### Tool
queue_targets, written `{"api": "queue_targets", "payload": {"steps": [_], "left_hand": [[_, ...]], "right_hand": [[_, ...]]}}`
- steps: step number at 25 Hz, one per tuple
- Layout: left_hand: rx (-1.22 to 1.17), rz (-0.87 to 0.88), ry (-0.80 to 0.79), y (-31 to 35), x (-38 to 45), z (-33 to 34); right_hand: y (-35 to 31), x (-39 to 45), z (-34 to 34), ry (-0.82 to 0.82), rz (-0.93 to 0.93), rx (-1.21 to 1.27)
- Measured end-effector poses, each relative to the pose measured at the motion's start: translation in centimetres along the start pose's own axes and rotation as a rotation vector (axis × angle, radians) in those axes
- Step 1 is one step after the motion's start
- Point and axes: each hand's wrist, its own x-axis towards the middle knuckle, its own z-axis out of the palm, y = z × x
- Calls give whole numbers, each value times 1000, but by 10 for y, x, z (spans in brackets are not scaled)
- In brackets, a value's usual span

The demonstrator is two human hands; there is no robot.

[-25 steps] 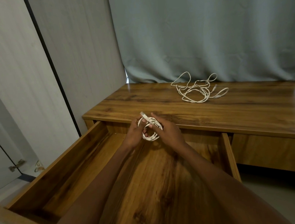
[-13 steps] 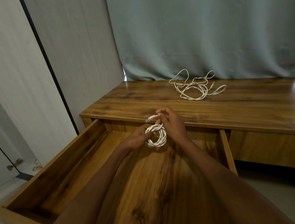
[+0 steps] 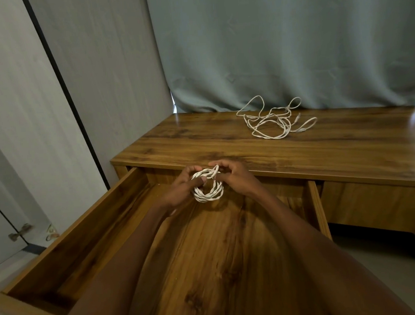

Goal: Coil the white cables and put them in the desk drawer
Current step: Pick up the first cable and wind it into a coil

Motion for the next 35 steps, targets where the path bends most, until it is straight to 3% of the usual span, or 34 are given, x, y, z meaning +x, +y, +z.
{"api": "queue_targets", "payload": {"steps": [6, 12, 21, 23, 26, 29, 35], "left_hand": [[-105, -20, -37, 3, 2, -3], [-15, 51, -12, 1, 3, -6], [218, 228, -5, -5, 5, -9], [237, 215, 17, -6, 7, -8], [196, 138, 32, -6, 5, -5], [123, 19, -12, -9, 7, -4], [87, -150, -21, -5, 9, -5]], "right_hand": [[-7, -5, 5, 4, 76, 251], [-10, -5, 1, -142, 186, 487], [-5, -5, 19, -98, 57, 398], [2, -4, 25, -20, -30, 256], [10, -6, 24, 144, -179, -248], [16, -9, 22, 260, -356, -563], [15, -10, 22, 402, -595, -844]]}}
